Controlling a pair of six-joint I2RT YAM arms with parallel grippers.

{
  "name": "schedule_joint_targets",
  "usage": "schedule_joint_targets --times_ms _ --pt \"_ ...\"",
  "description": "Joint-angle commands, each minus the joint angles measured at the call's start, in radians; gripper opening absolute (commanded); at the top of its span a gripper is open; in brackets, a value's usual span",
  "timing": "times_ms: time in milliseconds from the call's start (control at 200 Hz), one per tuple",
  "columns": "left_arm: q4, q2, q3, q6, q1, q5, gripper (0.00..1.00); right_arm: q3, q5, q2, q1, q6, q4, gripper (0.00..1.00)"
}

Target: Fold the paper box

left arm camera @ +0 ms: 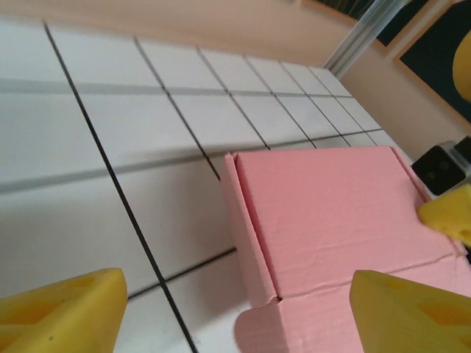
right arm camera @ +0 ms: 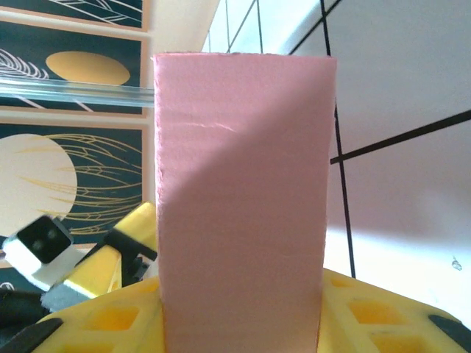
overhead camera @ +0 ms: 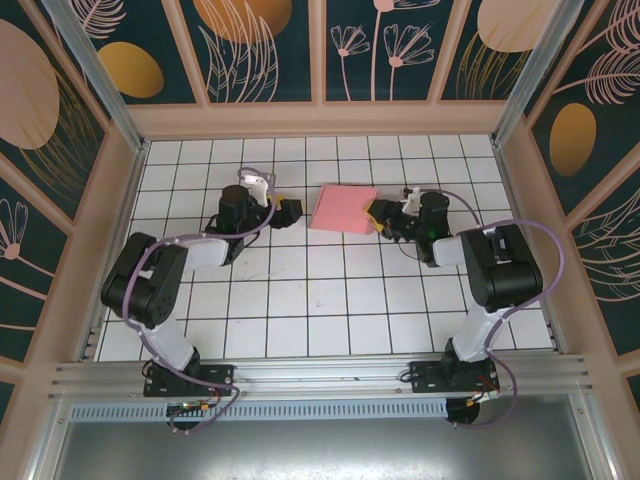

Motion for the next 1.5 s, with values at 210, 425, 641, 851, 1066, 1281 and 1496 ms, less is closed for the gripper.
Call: schedule_joint_targets --times_ms 210,425,641,851,1066,1281,1496 --pt "0.219 -0.150 -0.132 0.739 -0.188 -0.277 0.85 -0.039 -0.067 -0.123 -0.051 0.019 -0.007 0.44" --pt "0.573 -0.097 -0.277 1.117 -0.272 -0.394 0.86 -0.048 -0.100 -0.167 -0.067 0.058 0.015 0.44" --pt "0.929 0.065 -0.312 1.360 -0.320 -0.516 0.84 -0.062 -0.149 -0.190 -0.068 0.114 0.047 0.44" --pt "1.113 0.188 -0.295 1.537 -0.344 -0.544 0.84 -0.106 -0.179 -0.219 -0.061 0.197 0.130 0.44" --pt "1.085 0.205 -0.264 1.564 -0.348 -0.511 0.87 -0.122 -0.172 -0.264 -0.039 0.207 0.110 0.44" --pt "1.093 0.216 -0.243 1.581 -0.364 -0.490 0.81 -0.126 -0.163 -0.273 -0.001 0.260 0.151 0.44" --pt "1.103 0.220 -0.247 1.609 -0.374 -0.493 0.74 -0.122 -0.177 -0.269 0.016 0.281 0.127 0.43"
